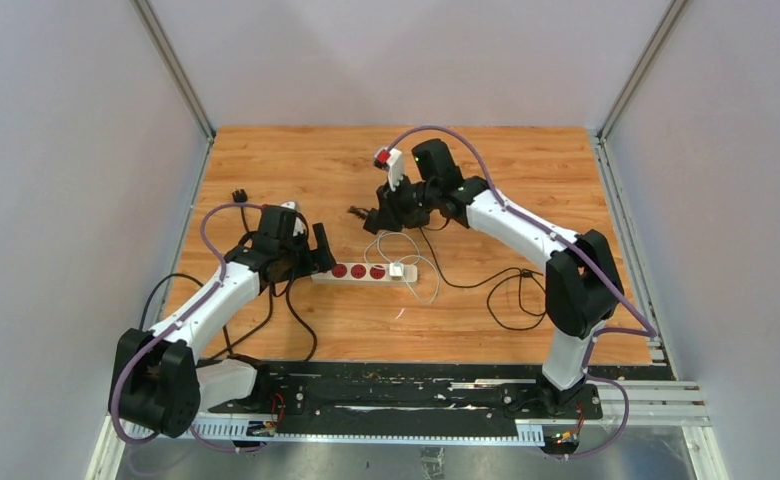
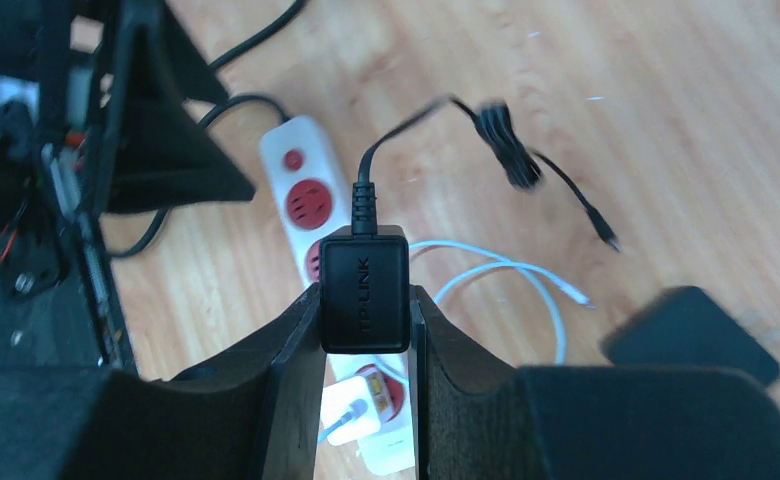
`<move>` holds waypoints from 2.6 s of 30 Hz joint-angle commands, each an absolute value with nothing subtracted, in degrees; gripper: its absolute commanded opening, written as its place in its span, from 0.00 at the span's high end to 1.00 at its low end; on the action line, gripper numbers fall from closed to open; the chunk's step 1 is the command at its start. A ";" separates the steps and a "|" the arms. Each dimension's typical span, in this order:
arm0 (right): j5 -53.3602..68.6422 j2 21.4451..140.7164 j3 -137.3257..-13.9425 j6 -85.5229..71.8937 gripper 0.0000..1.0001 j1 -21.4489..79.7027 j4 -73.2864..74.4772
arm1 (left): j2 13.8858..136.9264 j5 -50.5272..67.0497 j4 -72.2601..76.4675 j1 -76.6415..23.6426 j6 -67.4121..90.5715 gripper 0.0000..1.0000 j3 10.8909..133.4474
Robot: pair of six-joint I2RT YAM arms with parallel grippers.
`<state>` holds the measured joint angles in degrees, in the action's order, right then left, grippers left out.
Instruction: Insert the plug
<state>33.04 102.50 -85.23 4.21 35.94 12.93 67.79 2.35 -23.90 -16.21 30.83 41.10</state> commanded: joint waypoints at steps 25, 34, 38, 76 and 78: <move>37.31 102.78 -75.22 25.40 1.00 43.31 17.13 | 68.02 11.53 -8.76 -8.53 37.63 0.35 31.35; 35.99 105.39 -76.22 26.10 1.00 43.36 17.80 | 72.15 13.38 -5.98 -8.53 37.02 0.42 32.02; 35.02 105.56 -76.25 26.40 1.00 43.35 17.84 | 73.65 14.16 -5.33 -8.53 36.59 0.43 32.27; 23.46 105.55 -77.66 31.83 1.00 46.90 25.14 | 76.15 13.91 -7.02 -8.53 35.45 0.44 35.38; 23.64 105.71 -77.53 31.54 1.00 46.98 25.02 | 76.14 14.08 -6.86 -8.53 35.34 0.44 35.41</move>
<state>26.79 105.25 -77.45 31.55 46.09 20.60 76.14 12.53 -8.23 -8.71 35.51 33.67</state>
